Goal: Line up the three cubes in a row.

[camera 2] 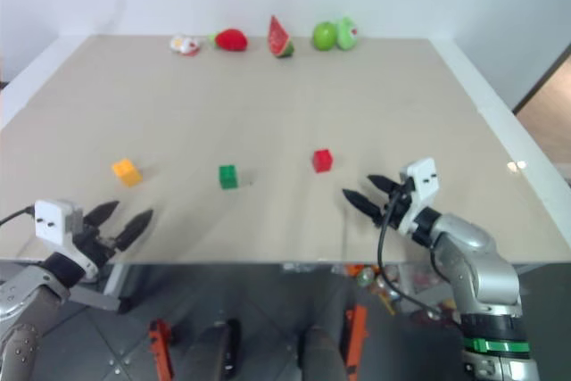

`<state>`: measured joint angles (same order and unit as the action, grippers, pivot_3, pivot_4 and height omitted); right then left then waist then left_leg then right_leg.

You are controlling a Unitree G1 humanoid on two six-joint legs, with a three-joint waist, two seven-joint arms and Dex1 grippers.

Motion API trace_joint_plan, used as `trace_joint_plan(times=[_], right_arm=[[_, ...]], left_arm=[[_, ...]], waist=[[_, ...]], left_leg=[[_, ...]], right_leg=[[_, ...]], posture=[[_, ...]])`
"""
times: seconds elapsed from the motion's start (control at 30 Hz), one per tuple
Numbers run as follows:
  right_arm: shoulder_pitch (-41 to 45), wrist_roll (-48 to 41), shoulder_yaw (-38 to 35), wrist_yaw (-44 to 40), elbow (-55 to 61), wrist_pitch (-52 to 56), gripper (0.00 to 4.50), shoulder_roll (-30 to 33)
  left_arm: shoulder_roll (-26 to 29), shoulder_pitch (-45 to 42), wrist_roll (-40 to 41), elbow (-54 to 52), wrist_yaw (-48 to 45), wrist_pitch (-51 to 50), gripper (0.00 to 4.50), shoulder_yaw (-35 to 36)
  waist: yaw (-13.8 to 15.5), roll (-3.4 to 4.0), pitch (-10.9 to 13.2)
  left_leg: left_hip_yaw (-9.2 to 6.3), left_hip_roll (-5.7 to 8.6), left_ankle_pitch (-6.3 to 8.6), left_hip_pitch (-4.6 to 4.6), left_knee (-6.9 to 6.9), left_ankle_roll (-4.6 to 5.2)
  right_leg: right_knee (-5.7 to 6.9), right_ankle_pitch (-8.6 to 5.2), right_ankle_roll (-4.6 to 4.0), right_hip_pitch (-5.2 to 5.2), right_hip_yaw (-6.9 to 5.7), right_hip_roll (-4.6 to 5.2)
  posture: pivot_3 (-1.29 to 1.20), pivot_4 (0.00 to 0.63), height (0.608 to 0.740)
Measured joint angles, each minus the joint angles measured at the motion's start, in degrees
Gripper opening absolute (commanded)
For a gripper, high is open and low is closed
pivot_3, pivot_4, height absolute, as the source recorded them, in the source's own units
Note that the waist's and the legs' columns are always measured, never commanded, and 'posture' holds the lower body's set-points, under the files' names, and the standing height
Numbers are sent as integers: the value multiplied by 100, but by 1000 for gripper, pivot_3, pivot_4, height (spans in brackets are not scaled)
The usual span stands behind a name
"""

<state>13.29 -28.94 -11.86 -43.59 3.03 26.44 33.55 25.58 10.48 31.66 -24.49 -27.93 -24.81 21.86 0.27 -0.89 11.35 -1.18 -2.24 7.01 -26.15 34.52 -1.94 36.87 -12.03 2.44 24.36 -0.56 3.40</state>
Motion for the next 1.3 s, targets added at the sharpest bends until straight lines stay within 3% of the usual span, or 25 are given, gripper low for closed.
trace_joint_plan(times=[0.13,0.33,0.6,0.9,1.3], right_arm=[[34,150,70,66,-8,-41,3926,0],[497,814,385,808,-128,-134,3926,-216],[813,1244,719,1679,-89,508,3926,-612],[1153,1423,965,1965,-70,736,3926,-911],[1541,1696,1402,2026,-392,575,3926,-1341]], left_arm=[[72,47,-83,0,-75,22,4165,-96],[464,57,-308,-104,-600,190,4165,-596],[1012,-328,-340,-420,-1479,240,4165,-1192],[1050,-1034,-413,-286,-1540,235,4165,-1520],[910,-1128,-534,-129,-1508,252,4165,-1737]], waist=[[0,0,0],[-1,0,0],[-1,-1,-1],[-1,-2,-1],[-3,-2,-1]], left_leg=[[2,0,0,1,0,0],[10,-8,1,1,0,-2],[35,-30,2,-3,-2,-3],[42,-43,0,-2,-2,1],[46,-47,0,0,-1,1]], right_leg=[[0,0,0,1,1,0],[0,1,-2,6,1,-2],[0,2,-2,10,1,-9],[1,9,-2,13,8,-27],[1,16,-3,14,14,-31]], posture=[[0,150,740],[0,150,740],[0,150,740],[0,150,740],[0,150,740]])
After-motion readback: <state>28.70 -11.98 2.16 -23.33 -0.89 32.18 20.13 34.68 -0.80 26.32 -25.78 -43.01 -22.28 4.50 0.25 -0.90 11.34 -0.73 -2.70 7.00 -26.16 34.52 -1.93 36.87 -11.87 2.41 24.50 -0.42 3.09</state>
